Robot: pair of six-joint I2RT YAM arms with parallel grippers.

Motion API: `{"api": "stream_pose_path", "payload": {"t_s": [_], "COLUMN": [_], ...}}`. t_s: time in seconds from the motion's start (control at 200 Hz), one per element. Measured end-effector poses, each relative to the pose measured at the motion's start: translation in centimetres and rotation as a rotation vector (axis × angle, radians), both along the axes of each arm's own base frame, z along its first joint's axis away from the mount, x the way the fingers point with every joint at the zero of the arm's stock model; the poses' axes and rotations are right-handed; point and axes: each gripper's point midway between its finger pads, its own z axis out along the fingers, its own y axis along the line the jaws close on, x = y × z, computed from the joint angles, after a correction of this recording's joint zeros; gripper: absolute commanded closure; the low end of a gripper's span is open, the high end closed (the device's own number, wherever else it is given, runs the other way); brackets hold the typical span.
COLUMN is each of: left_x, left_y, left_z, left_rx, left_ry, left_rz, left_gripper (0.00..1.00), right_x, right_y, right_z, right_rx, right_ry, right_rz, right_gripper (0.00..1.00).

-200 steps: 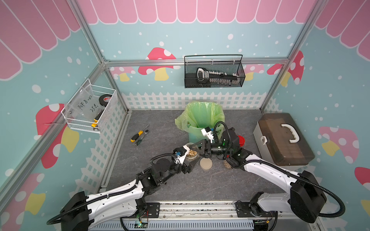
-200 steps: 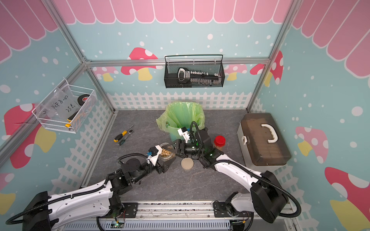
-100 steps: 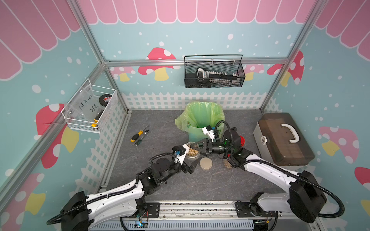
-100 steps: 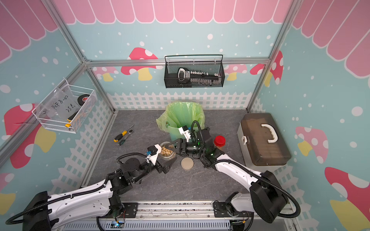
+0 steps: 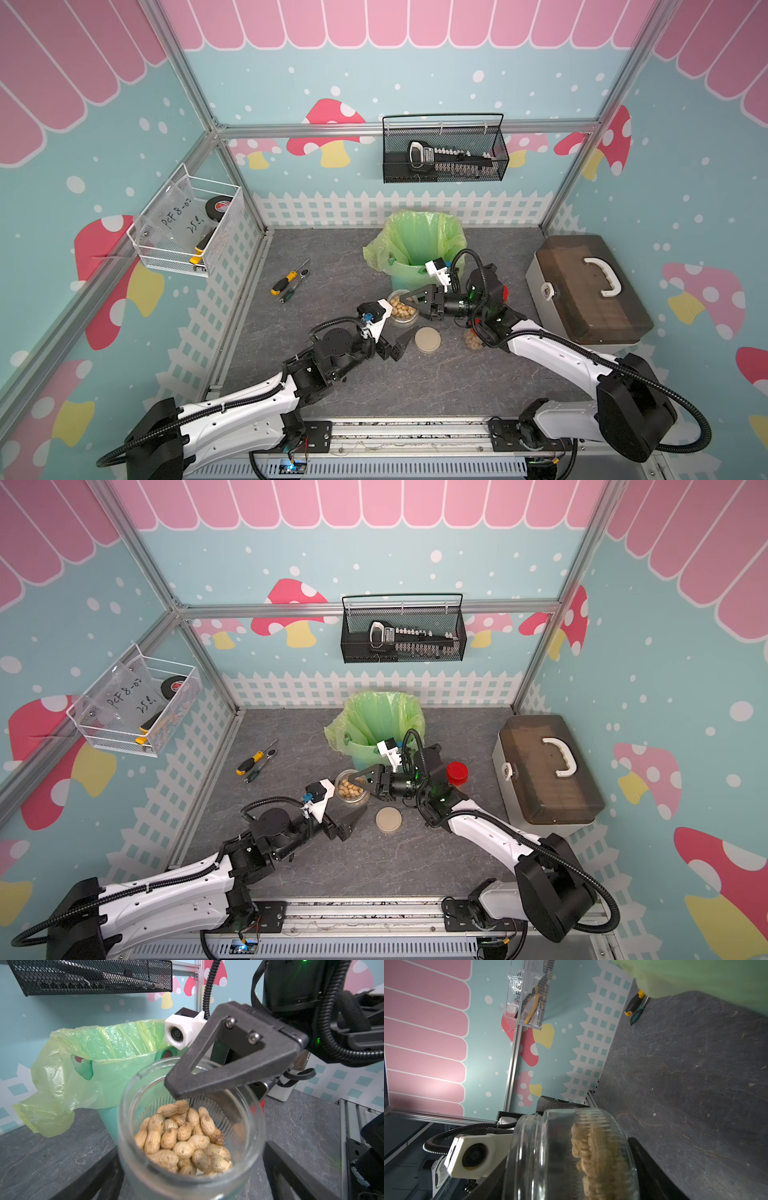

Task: Empty moldy peanuts from jars
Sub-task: Pour the moldy peanuts from the jar into the trash bin.

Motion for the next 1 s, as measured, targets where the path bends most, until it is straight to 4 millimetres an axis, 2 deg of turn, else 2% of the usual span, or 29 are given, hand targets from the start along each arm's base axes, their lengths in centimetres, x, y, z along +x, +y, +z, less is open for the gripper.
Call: {"api": "stream_pose_path", "payload": {"t_s": [0.235,0.47,0.595,0.755,1.001], "left_x": [-0.7,-1.5,-1.6,-1.6,-1.6], "left_y": [0.7,1.1,1.1,1.0,1.0], "left_z": [1.4,1.4,1.5,1.5,1.6], "left_rx": [-0.054,-0.082,-0.087,-0.09,-0.092], "left_ry": [-0.02,-0.02,-0.02,-0.021,-0.022], "left_rz": [-0.011,-0.033,-0.038,-0.041,-0.041], "left_gripper": [0.01,0.01,0.01,0.01,0.01], "right_x": [1.8,2.4,3.0,3.3,5.1], "right_y": [-1.3,-3.0,-3.7,-4.0,-5.9], "right_z": [-0.2,1.3,3.0,6.2,10.0], "right_rx": [-0.009,0.001,0.018,0.059,0.102], "right_ry": [-0.018,-0.064,-0.084,-0.125,-0.178], "right_rz": [-0.078,-0.13,-0.15,-0.148,-0.195], "right_gripper": [0.5,0.5,0.5,0.5,0.51]}}
